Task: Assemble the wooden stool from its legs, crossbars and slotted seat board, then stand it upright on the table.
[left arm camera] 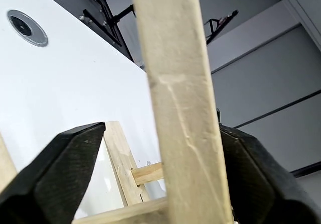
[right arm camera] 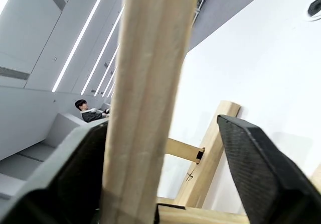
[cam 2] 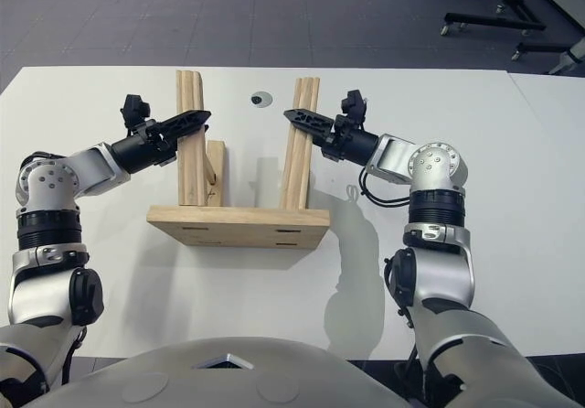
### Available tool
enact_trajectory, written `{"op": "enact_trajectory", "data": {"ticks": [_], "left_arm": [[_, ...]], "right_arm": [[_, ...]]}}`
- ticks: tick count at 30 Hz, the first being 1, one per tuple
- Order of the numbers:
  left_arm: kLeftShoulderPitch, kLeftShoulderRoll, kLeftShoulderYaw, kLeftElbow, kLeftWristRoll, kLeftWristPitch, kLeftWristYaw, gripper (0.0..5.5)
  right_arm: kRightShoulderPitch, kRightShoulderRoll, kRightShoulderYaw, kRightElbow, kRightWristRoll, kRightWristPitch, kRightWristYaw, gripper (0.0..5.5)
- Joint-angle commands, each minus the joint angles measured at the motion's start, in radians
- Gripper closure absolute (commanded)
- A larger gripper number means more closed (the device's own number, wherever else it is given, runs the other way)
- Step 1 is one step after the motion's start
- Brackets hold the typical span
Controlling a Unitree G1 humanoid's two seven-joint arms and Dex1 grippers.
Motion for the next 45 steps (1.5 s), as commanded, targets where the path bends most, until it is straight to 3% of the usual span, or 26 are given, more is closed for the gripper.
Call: {"op": "enact_trajectory", "data": {"ticks": [1, 8, 13, 18, 21, 23, 25, 28, 31, 34, 38, 45], "left_arm": [[-0.033, 0.0, 0.036, 0.032, 0.018, 0.016, 0.03, 1.16], [-0.123, -0.024, 0.141, 0.08, -0.014, 0.011, 0.078, 0.17], [-0.198, -0.007, 0.223, 0.122, -0.016, -0.019, 0.14, 0.13], [-0.329, 0.143, 0.265, 0.458, 0.148, -0.269, 0.125, 0.13], [-0.35, 0.299, 0.261, 0.572, 0.262, -0.441, 0.044, 0.13], [-0.281, 0.41, 0.19, 0.511, 0.359, -0.541, -0.145, 0.13], [-0.058, 0.534, 0.12, 0.292, 0.436, -0.67, -0.442, 0.13], [0.382, 0.651, 0.132, 0.01, 0.469, -0.807, -0.854, 0.13], [0.637, 0.641, 0.1, -0.198, 0.478, -0.841, -0.988, 0.13], [0.692, 0.548, -0.027, -0.318, 0.511, -0.84, -0.956, 0.13], [0.611, 0.403, -0.206, -0.298, 0.605, -0.873, -0.849, 0.13], [0.506, 0.257, -0.332, -0.164, 0.692, -0.902, -0.746, 0.13]], "right_arm": [[-0.033, -0.018, -0.024, 0.026, -0.026, -0.009, 0.009, 1.37], [-0.119, 0.002, -0.11, 0.106, -0.014, -0.025, -0.01, 0.15], [-0.25, -0.041, -0.193, 0.221, -0.03, -0.078, -0.034, 0.11], [-0.445, -0.216, -0.285, 0.525, -0.119, -0.341, -0.051, 0.11], [-0.469, -0.36, -0.243, 0.587, -0.23, -0.471, 0.05, 0.11], [-0.378, -0.446, -0.119, 0.491, -0.354, -0.563, 0.233, 0.11], [-0.163, -0.55, 0.006, 0.27, -0.443, -0.672, 0.498, 0.11], [0.221, -0.678, 0.04, -0.015, -0.505, -0.897, 0.804, 0.11], [0.448, -0.732, 0.07, -0.184, -0.483, -0.912, 0.957, 0.11], [0.562, -0.698, 0.192, -0.333, -0.465, -0.838, 0.981, 0.11], [0.606, -0.532, 0.318, -0.429, -0.475, -0.758, 0.881, 0.11], [0.577, -0.283, 0.431, -0.387, -0.541, -0.743, 0.668, 0.11]]}}
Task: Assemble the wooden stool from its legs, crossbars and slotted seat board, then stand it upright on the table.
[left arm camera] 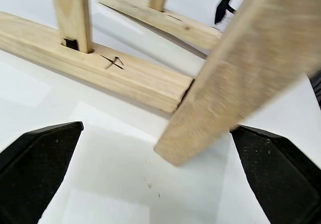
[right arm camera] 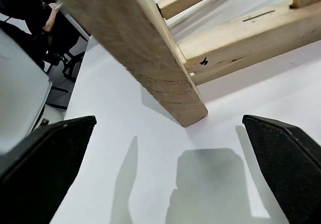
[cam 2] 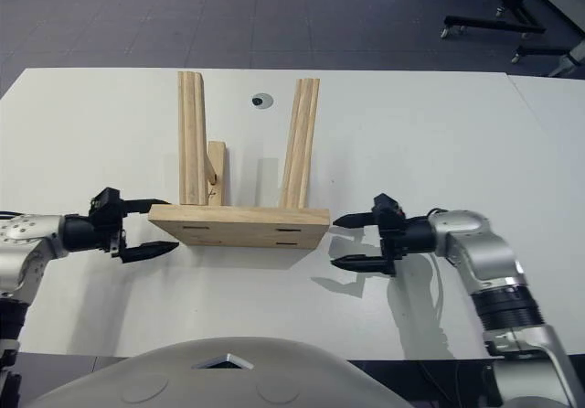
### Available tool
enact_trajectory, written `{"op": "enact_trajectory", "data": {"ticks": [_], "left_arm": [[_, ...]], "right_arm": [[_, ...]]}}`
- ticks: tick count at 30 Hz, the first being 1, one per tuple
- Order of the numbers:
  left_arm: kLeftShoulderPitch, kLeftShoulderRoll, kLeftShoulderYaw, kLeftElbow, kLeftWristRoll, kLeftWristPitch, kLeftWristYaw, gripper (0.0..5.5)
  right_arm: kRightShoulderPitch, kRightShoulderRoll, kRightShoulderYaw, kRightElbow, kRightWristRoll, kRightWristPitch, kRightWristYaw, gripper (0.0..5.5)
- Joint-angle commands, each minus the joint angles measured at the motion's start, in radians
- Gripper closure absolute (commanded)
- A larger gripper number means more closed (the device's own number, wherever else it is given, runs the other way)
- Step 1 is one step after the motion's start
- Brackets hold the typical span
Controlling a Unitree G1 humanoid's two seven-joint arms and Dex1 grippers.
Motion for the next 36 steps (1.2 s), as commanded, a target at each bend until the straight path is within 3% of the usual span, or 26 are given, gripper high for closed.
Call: {"op": "enact_trajectory", "data": {"ticks": [1, 6, 13, 16, 25, 36], "left_arm": [[0.009, -0.038, -0.045, 0.006, 0.017, -0.018, 0.006, 0.13], [0.014, -0.029, -0.022, -0.082, -0.055, 0.039, -0.014, 0.13], [0.015, 0.012, 0.046, -0.145, -0.145, 0.117, -0.029, 0.13], [0.023, 0.017, 0.028, -0.169, -0.149, 0.129, -0.043, 0.13], [0.0, 0.031, -0.007, -0.1, -0.089, 0.069, -0.061, 1.23], [-0.026, 0.017, -0.006, -0.11, -0.099, 0.059, -0.068, 2.98]], "right_arm": [[-0.02, 0.074, 0.033, -0.007, -0.019, 0.015, -0.072, 0.11], [-0.03, 0.109, 0.008, -0.059, 0.04, 0.067, -0.091, 0.11], [-0.018, 0.053, -0.077, -0.111, 0.125, 0.109, -0.046, 0.11], [-0.012, 0.05, -0.056, -0.129, 0.116, 0.105, -0.043, 0.11], [-0.016, 0.089, 0.011, -0.126, 0.065, 0.07, -0.082, 0.1], [-0.028, 0.076, 0.0, -0.12, 0.064, 0.068, -0.077, 2.21]]}}
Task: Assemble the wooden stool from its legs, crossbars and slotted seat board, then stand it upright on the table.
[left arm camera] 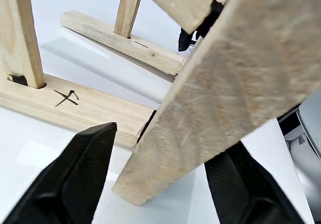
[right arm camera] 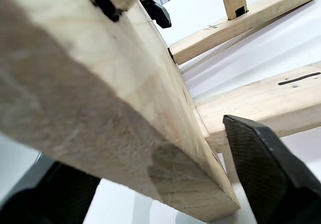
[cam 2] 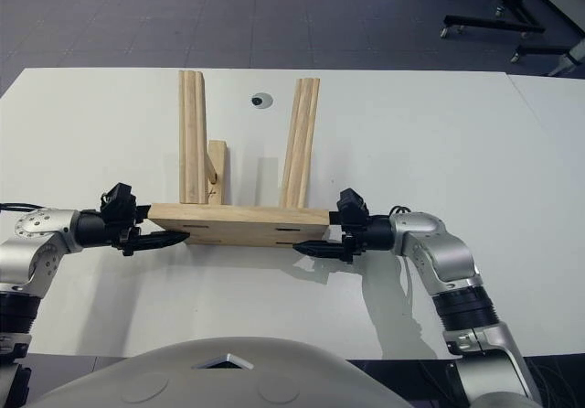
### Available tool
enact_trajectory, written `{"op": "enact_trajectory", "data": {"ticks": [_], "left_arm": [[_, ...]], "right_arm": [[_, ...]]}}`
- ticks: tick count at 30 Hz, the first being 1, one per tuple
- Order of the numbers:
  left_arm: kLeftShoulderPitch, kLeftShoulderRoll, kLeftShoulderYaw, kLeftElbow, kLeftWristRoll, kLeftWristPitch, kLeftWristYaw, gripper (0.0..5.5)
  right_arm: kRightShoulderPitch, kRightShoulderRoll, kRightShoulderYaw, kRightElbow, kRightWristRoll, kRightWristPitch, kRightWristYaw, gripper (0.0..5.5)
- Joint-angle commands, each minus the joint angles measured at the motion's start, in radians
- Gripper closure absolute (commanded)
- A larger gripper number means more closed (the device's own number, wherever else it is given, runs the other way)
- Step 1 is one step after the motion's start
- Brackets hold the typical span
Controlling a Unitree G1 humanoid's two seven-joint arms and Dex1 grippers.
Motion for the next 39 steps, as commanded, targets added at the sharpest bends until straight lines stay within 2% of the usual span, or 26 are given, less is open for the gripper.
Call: {"op": "enact_trajectory", "data": {"ticks": [1, 5, 13, 17, 21, 27, 34, 39], "left_arm": [[-0.02, 0.0, -0.006, -0.034, -0.001, 0.005, 0.007, 3.15], [-0.009, -0.005, -0.011, -0.09, -0.025, 0.03, 0.006, 3.52], [-0.045, 0.036, 0.07, -0.179, -0.16, 0.204, 0.006, 3.67], [-0.079, 0.082, 0.104, -0.218, -0.257, 0.371, 0.017, 3.69], [-0.052, 0.1, 0.056, -0.281, -0.259, 0.432, 0.038, 3.69], [-0.115, 0.092, 0.064, -0.332, -0.341, 0.571, 0.129, 3.69], [-0.257, 0.06, 0.176, -0.284, -0.464, 0.713, 0.224, 3.69], [-0.296, 0.057, 0.172, -0.262, -0.494, 0.809, 0.278, 3.69]], "right_arm": [[-0.022, -0.008, -0.006, -0.002, -0.008, -0.008, -0.003, 2.42], [-0.039, 0.001, -0.002, 0.004, -0.01, -0.009, -0.009, 3.06], [-0.083, -0.009, -0.056, -0.016, 0.067, 0.064, -0.005, 3.38], [-0.139, -0.037, -0.142, -0.092, 0.238, 0.255, -0.023, 3.53], [-0.239, -0.055, -0.243, -0.132, 0.452, 0.5, -0.089, 3.78], [-0.305, -0.043, -0.26, -0.163, 0.625, 0.758, -0.222, 3.86], [-0.226, -0.03, -0.189, -0.162, 0.59, 0.772, -0.299, 3.9], [-0.278, 0.027, -0.249, -0.101, 0.684, 0.827, -0.383, 3.9]]}}
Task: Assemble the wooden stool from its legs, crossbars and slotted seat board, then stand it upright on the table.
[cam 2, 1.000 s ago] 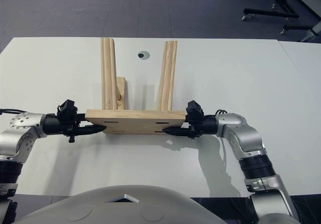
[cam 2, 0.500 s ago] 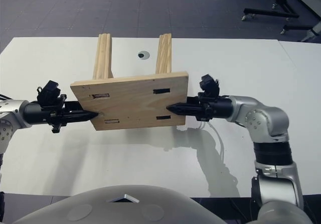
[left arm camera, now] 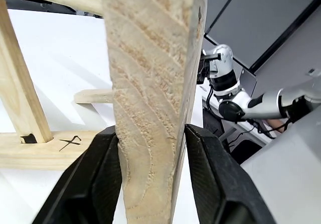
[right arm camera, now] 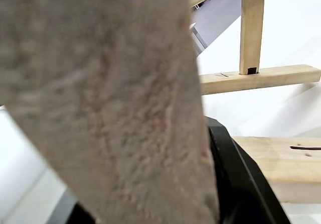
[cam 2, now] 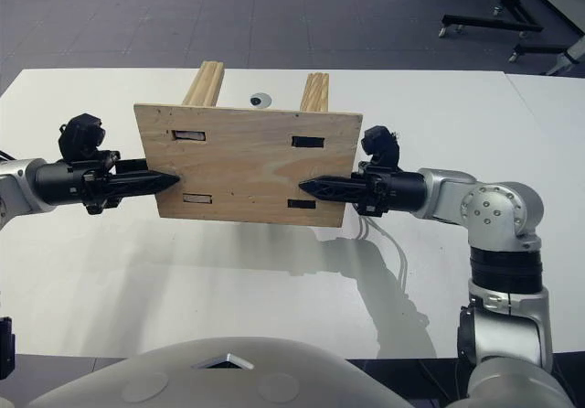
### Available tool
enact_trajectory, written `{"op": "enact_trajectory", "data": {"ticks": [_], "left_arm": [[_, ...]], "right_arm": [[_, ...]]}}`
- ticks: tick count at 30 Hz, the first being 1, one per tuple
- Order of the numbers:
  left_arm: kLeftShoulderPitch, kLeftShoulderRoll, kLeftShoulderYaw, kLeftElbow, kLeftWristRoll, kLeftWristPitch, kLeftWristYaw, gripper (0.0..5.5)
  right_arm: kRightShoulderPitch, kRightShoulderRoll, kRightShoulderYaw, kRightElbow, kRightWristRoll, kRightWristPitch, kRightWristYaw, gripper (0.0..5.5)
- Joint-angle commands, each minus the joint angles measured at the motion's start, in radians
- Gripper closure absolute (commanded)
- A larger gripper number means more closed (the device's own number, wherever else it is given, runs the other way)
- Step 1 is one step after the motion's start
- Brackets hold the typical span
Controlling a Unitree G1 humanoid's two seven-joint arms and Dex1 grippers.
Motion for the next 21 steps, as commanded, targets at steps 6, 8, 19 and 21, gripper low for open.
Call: {"op": "enact_trajectory", "data": {"ticks": [6, 8, 19, 21], "left_arm": [[-0.078, -0.035, -0.028, -0.004, -0.055, 0.092, 0.094, 3.69], [-0.091, -0.04, -0.025, 0.013, -0.066, 0.111, 0.115, 3.69], [-0.288, -0.143, 0.06, 0.215, -0.134, 0.306, 0.372, 3.69], [-0.329, -0.172, 0.084, 0.27, -0.136, 0.35, 0.434, 3.69]], "right_arm": [[-0.127, 0.099, -0.052, 0.064, 0.175, 0.146, -0.193, 3.9], [-0.153, 0.115, -0.062, 0.086, 0.2, 0.163, -0.229, 3.9], [-0.287, 0.178, -0.104, 0.217, 0.39, 0.203, -0.499, 3.9], [-0.315, 0.19, -0.102, 0.257, 0.448, 0.193, -0.58, 3.9]]}}
